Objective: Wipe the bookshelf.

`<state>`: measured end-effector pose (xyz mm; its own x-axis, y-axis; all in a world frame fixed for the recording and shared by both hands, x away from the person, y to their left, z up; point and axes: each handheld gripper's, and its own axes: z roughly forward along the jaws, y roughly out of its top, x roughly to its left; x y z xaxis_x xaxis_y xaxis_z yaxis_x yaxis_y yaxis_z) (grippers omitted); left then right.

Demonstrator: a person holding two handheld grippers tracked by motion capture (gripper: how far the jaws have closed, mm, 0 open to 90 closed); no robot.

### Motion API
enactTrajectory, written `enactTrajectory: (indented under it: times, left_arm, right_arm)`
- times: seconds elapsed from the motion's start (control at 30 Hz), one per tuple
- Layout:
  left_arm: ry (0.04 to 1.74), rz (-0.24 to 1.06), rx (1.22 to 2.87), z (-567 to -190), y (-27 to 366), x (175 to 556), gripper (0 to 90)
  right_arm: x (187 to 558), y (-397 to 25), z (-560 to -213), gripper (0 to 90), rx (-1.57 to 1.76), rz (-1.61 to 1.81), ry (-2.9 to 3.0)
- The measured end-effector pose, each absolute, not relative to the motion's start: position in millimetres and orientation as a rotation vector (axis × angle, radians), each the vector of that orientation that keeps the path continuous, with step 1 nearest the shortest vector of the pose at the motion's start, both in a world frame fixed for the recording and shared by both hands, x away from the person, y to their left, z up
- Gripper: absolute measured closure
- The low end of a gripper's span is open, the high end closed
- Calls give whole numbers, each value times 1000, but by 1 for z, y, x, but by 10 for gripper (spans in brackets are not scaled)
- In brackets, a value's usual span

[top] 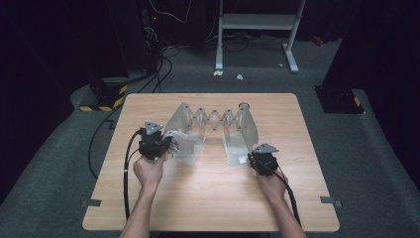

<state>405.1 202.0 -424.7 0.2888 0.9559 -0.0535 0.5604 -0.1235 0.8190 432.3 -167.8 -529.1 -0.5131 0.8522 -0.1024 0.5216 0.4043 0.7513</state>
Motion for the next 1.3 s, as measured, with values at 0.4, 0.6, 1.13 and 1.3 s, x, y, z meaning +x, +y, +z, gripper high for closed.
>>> enactTrajectory:
  times: [0.4, 0.6, 1.13, 1.3]
  left_arm:
    - [1406, 625, 1779, -443, 201, 413, 811]
    - [1432, 606, 1788, -454, 198, 419, 811]
    - [1467, 575, 1824, -475, 191, 439, 811]
    - [1477, 580, 1855, -482, 188, 441, 811]
  right_arm:
    - [432, -168, -529, 814, 1169, 919, 2188]
    - [432, -168, -529, 815, 1169, 920, 2188]
    - [432, -168, -529, 815, 1170, 917, 2189]
    - [432, -168, -529, 814, 1169, 919, 2189]
